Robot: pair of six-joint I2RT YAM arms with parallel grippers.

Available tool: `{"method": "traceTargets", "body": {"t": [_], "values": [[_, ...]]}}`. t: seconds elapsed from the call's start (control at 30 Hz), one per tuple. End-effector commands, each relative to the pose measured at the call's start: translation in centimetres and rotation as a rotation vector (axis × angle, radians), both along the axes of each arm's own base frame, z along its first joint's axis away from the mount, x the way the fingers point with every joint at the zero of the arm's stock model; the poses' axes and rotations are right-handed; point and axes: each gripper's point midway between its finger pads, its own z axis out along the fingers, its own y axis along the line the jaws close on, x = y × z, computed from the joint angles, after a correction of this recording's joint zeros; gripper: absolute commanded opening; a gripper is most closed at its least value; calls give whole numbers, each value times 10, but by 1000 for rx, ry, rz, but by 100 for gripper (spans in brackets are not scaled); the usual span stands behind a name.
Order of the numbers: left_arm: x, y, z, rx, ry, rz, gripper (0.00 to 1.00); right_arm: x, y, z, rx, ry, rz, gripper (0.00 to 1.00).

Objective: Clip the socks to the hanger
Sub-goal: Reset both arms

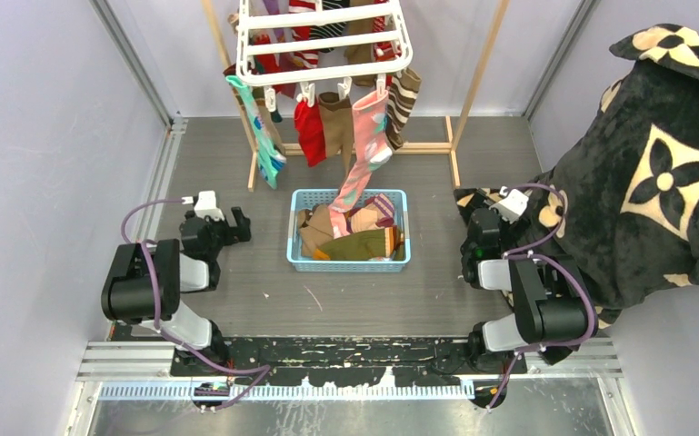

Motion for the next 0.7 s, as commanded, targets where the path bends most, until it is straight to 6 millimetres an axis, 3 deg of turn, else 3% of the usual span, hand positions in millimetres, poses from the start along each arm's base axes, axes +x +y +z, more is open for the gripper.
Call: {"method": "traceTargets", "body": {"t": [0.0,0.17,0.67], "values": [[15,6,34,26,-136,28,100,18,24,-7,-2,-10,194,100],[21,3,35,36,-128,20,100,33,29,-17,-12,49,228,100],[27,-12,30,94,-77,-34,100,31,25,-18,-1,54,225,100]]}}
